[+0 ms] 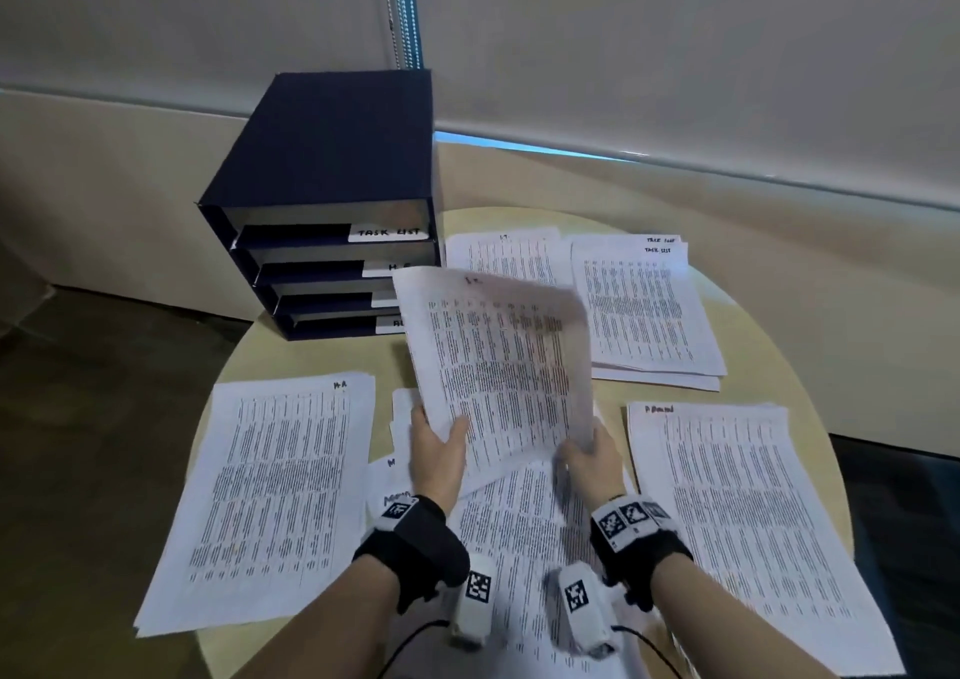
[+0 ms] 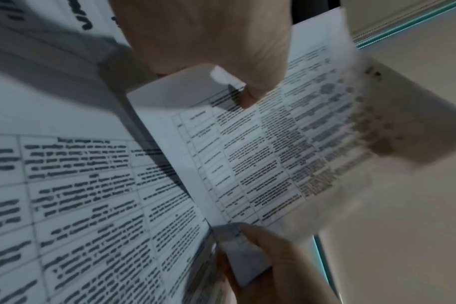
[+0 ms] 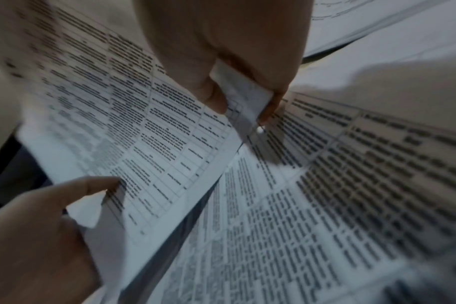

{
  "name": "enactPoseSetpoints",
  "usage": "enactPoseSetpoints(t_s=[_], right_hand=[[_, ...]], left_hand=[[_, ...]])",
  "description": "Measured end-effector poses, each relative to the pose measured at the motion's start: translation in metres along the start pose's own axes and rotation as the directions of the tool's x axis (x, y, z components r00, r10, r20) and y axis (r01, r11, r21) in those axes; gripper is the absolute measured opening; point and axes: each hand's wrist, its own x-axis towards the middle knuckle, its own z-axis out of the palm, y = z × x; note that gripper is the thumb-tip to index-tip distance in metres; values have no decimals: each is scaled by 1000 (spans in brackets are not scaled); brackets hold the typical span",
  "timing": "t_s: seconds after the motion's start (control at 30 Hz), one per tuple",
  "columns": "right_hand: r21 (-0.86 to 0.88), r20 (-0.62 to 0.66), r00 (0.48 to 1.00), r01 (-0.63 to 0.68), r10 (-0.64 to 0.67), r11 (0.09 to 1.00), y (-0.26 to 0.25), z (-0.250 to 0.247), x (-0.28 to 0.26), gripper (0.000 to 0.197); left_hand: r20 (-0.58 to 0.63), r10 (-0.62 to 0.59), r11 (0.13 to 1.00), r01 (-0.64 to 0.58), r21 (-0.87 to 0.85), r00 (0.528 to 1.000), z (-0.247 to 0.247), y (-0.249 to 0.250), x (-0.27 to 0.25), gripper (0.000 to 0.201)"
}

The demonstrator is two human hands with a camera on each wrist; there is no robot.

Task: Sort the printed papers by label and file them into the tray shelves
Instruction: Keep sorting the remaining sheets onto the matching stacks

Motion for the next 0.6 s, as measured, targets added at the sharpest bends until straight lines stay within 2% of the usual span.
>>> enactPoseSetpoints(t_s=[0.07,0.17,0.3,0.37,0.43,0.6], right_hand=[[-6,-2,1000,18,-18,1000,-4,-7,2,8],[139,81,994,-77,66,987,-15,-26,21,12],[189,90,982,-181,166,965,-28,-42,74,24],[207,41,979,-205,201,957,-41,-40,100,25],[230,21,975,-219,220,948,-57,-32,120,27],[262,128,981,-175,145,949,-88,-6,145,47]], left_hand=[[61,3,994,-10,113,998,1,-7,6,49],[173,113,910,-171,376,978,-9,-16,11,40],[363,255,604,-440,664,897,-26,-25,13,46],[421,259,505,-493,708,869,-30,-27,15,50],[442,264,452,-515,728,857,-31,-27,18,55],[523,329,247,-607,755,786,-21,-11,28,66]])
